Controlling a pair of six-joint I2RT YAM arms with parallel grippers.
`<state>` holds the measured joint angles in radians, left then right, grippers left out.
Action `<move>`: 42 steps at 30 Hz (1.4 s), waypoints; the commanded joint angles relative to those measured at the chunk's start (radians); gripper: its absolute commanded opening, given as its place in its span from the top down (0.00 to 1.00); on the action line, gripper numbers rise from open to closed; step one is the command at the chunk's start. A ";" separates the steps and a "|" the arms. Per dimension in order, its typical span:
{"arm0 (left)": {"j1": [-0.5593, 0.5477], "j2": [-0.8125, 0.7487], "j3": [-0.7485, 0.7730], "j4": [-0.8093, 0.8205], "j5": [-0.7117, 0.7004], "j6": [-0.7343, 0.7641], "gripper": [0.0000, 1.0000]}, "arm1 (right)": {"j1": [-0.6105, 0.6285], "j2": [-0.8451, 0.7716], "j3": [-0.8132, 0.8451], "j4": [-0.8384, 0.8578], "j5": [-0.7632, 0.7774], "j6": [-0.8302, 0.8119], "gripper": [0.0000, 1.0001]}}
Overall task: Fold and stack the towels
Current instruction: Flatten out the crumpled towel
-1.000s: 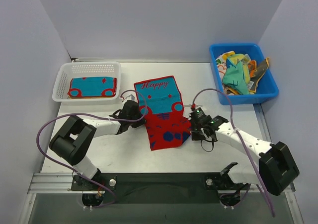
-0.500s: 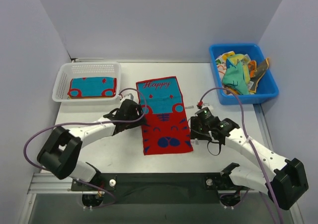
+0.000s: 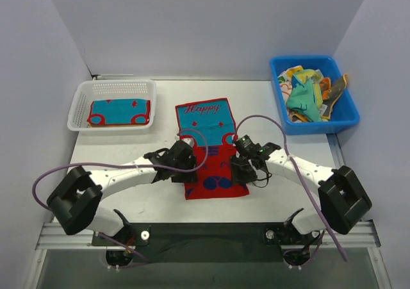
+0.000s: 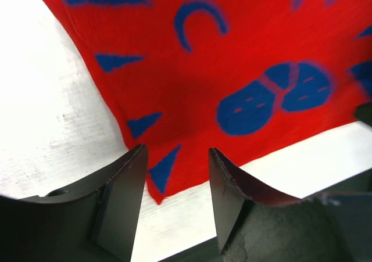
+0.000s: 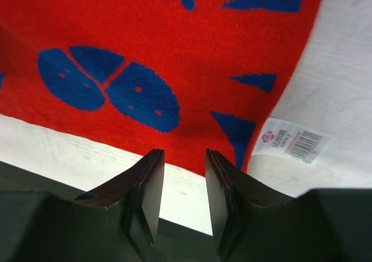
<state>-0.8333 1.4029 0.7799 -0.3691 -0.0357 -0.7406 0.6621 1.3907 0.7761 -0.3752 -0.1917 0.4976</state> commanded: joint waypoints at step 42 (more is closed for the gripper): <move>0.507 0.128 0.390 0.024 0.056 -0.040 0.19 | -0.314 0.298 0.500 0.327 -0.035 0.205 0.42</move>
<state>-0.3462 1.4403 1.0916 -0.4778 0.0216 -0.7364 0.3656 1.6070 1.2297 -0.2058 -0.2661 0.5888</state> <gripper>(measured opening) 0.819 0.581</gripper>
